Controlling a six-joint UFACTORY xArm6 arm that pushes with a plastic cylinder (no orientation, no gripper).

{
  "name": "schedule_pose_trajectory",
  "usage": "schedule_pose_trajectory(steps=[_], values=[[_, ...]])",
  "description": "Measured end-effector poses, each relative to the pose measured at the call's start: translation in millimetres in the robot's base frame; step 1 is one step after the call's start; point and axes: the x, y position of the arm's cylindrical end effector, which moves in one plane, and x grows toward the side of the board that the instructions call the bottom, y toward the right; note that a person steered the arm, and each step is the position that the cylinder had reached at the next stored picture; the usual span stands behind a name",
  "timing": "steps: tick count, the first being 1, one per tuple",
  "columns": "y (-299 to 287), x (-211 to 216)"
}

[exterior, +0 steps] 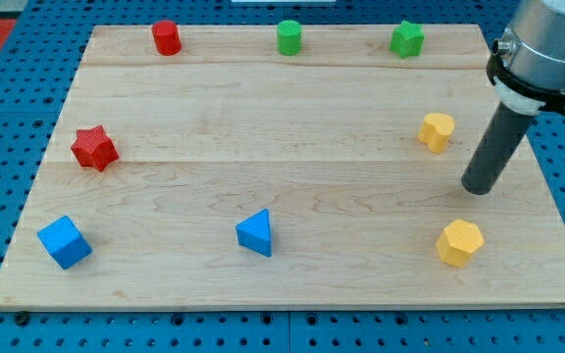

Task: Push the green star slightly towards the bottom left of the board

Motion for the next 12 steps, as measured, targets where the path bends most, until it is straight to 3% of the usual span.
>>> schedule_pose_trajectory(steps=[2, 3, 4, 5, 7, 8, 9, 12], values=[[0.6, -4.5], [15.8, -61.6], [-14.3, -70.2], [-107.3, -81.8], [-115.4, -139.7], [-151.7, -103.3], [-124.5, -100.4], [-200.4, -94.4]])
